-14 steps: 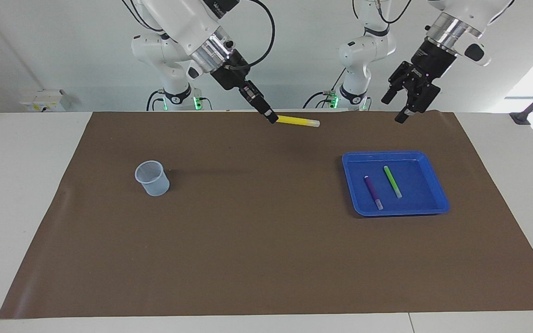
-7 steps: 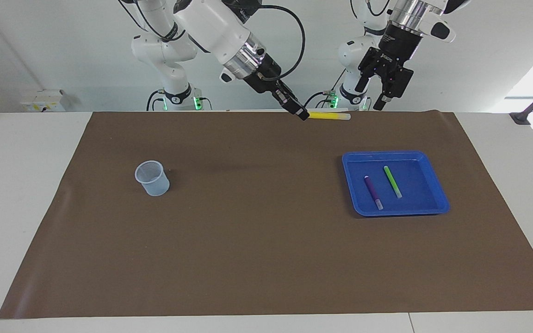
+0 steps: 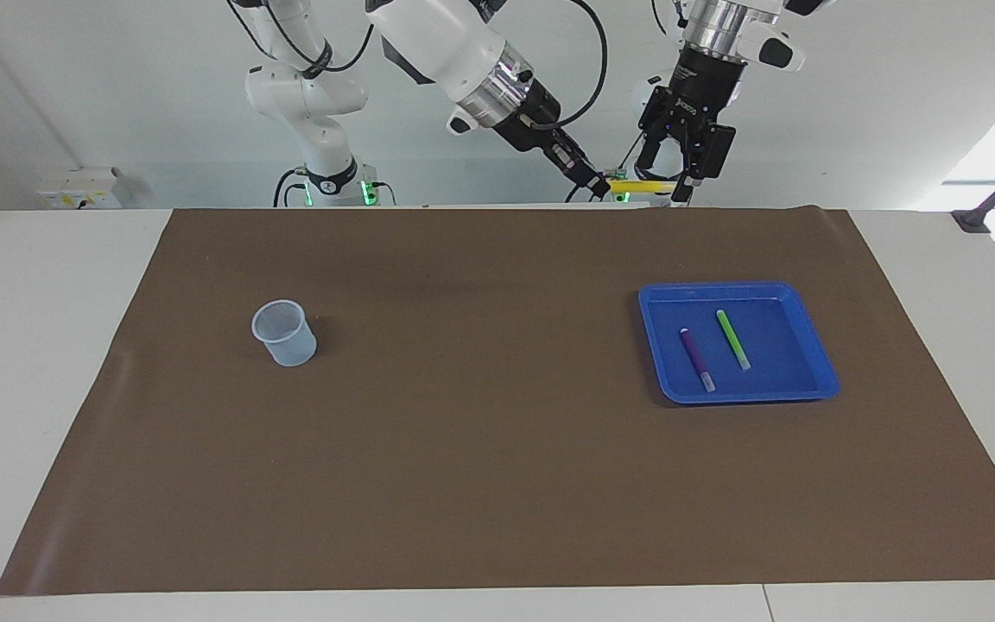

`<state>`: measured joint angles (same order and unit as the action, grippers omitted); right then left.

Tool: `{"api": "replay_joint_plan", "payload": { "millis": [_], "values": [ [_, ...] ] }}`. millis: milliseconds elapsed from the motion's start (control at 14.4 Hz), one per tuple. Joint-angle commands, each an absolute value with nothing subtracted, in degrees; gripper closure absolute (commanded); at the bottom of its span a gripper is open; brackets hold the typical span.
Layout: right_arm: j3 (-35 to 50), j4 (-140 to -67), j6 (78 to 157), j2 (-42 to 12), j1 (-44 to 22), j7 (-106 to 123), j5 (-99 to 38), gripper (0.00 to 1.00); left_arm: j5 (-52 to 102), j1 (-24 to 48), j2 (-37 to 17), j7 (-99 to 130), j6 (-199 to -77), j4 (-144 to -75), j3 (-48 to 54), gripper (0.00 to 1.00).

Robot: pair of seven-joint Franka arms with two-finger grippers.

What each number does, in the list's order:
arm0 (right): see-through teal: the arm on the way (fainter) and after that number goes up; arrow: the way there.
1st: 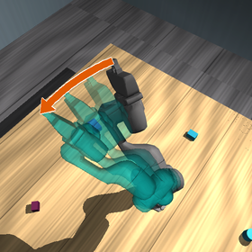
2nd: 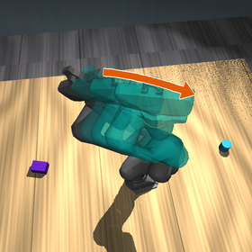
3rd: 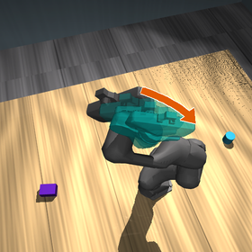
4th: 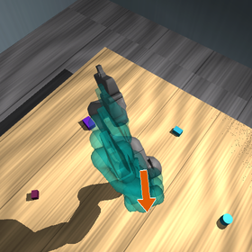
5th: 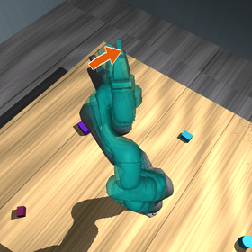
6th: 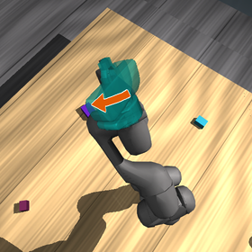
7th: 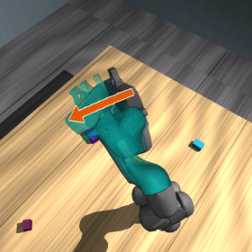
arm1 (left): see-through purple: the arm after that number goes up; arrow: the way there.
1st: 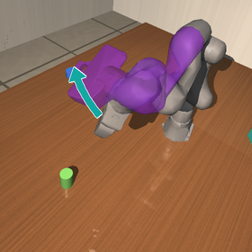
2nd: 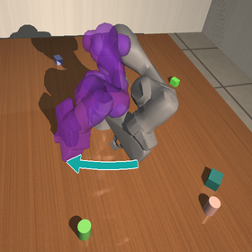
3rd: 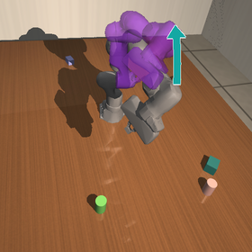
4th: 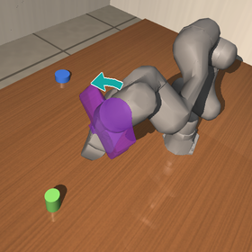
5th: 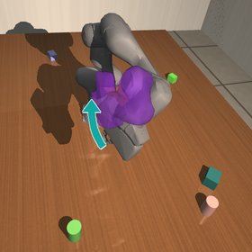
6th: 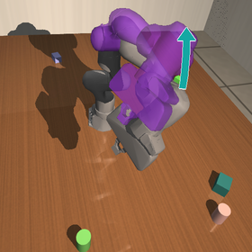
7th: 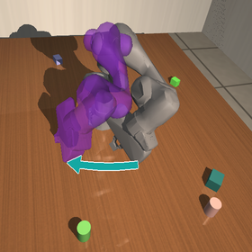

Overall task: Right arm passes pens to left for tray arrangement
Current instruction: 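Carry the yellow pen with the right gripper toward the left gripper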

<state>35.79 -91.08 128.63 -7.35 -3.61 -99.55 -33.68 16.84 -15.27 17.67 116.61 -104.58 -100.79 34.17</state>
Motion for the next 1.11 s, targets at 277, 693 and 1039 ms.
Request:
{"api": "replay_joint_plan", "payload": {
  "millis": [277,693,1039],
  "values": [
    [36.91,-90.61,132.01,-7.82,-4.04,-100.63,-33.93,1.0,15.73,-13.97,22.67,117.69,-103.54,-107.14,33.66,0.0],
    [36.91,-90.7,132.01,-7.82,-4.13,-100.63,-33.93,1.0,15.64,-13.97,22.41,117.25,-103.45,-105.82,33.66,0.13],
    [36.91,-90.97,132.1,-7.82,-4.13,-100.55,-33.93,1.0,15.64,-13.97,22.41,117.33,-103.36,-105.29,33.66,0.31]
  ]
}}
